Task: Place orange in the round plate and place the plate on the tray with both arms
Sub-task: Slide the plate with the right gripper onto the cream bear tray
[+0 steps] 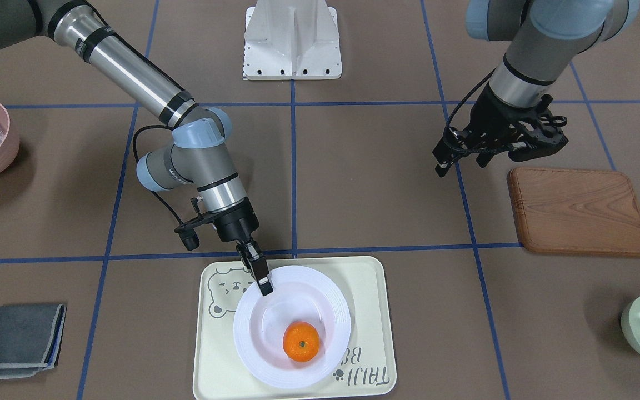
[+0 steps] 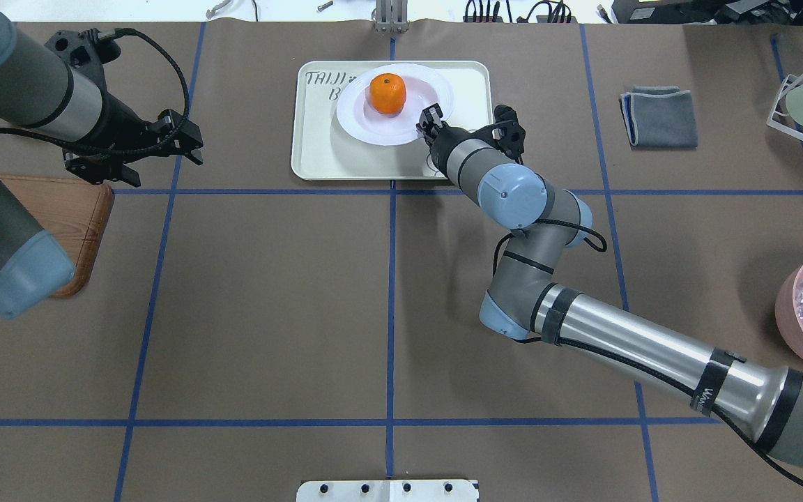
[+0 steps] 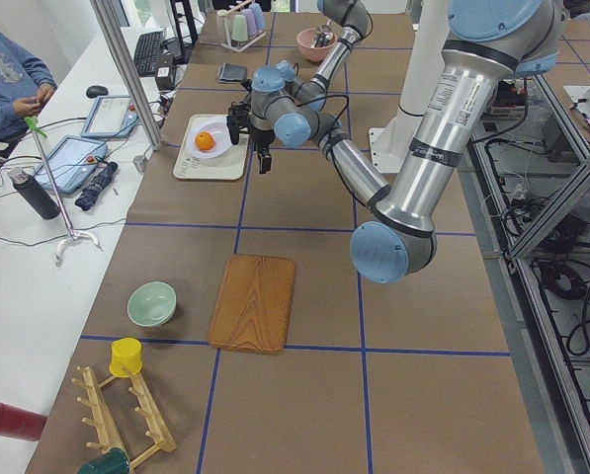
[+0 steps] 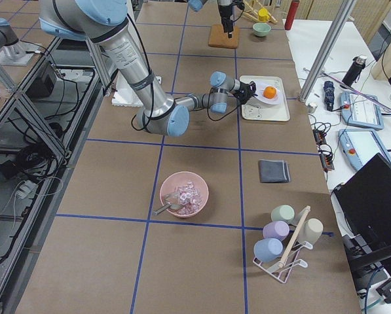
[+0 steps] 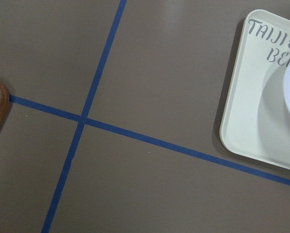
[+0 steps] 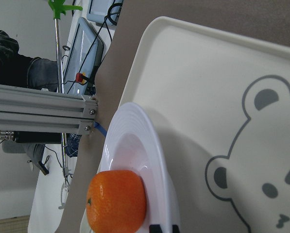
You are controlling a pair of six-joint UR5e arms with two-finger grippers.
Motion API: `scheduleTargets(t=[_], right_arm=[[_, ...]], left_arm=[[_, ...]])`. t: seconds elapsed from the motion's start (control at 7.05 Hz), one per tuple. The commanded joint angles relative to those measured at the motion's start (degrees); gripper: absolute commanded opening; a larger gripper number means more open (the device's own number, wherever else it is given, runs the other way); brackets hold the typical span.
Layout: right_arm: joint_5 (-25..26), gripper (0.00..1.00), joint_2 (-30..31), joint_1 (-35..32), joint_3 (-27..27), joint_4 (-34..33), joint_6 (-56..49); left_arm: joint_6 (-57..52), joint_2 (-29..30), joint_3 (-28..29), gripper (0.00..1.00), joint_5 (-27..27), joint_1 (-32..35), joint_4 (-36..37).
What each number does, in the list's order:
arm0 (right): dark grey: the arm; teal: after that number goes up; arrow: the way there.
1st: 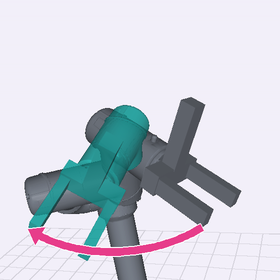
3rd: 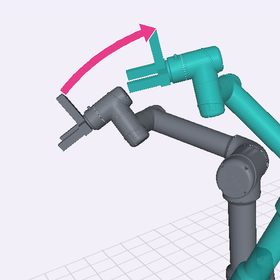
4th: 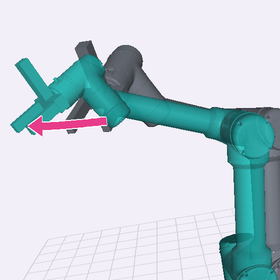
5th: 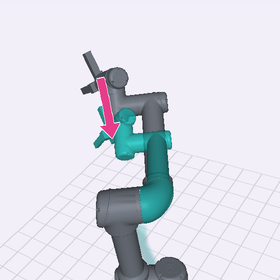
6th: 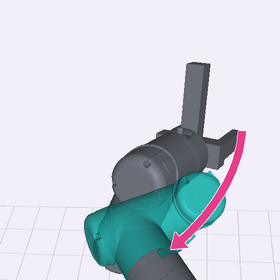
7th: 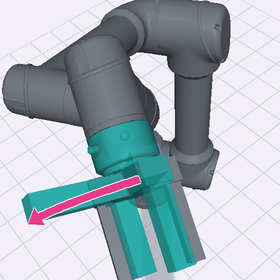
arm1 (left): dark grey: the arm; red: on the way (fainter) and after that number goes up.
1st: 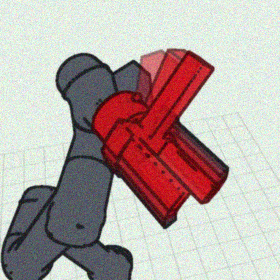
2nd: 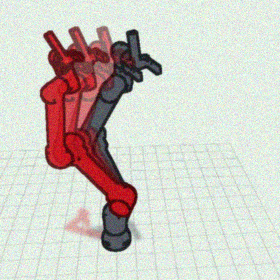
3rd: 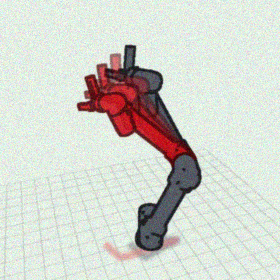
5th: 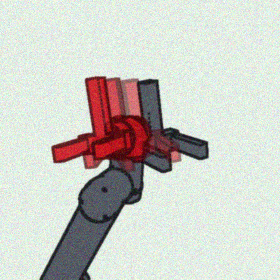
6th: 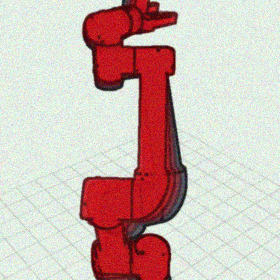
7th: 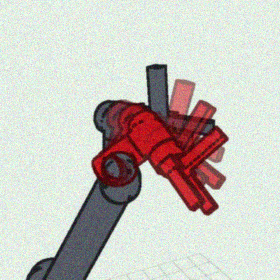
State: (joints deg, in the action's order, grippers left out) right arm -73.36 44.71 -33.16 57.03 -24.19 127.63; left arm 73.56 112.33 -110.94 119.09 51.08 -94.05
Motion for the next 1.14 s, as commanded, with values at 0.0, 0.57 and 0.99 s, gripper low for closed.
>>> scheduleTargets(t=[0.0, 0.57, 0.99], right_arm=[[0.0, 0.64, -0.2, 0.3, 0.0, -0.8, 0.6], [2.3, 1.00, 0.1, 3.4, 7.2, -5.4, 1.0], [1.9, 1.00, 7.9, 3.8, 19.2, -7.8, 0.4]], left_arm=[[0.0, 0.1, 0.1, 0.97, 0.0, 0.0, 0.0], [0.0, 0.2, 0.4, 0.97, 0.0, -0.1, 0.0], [-0.1, 0.0, 0.5, 0.97, 0.0, 0.0, 0.0]])
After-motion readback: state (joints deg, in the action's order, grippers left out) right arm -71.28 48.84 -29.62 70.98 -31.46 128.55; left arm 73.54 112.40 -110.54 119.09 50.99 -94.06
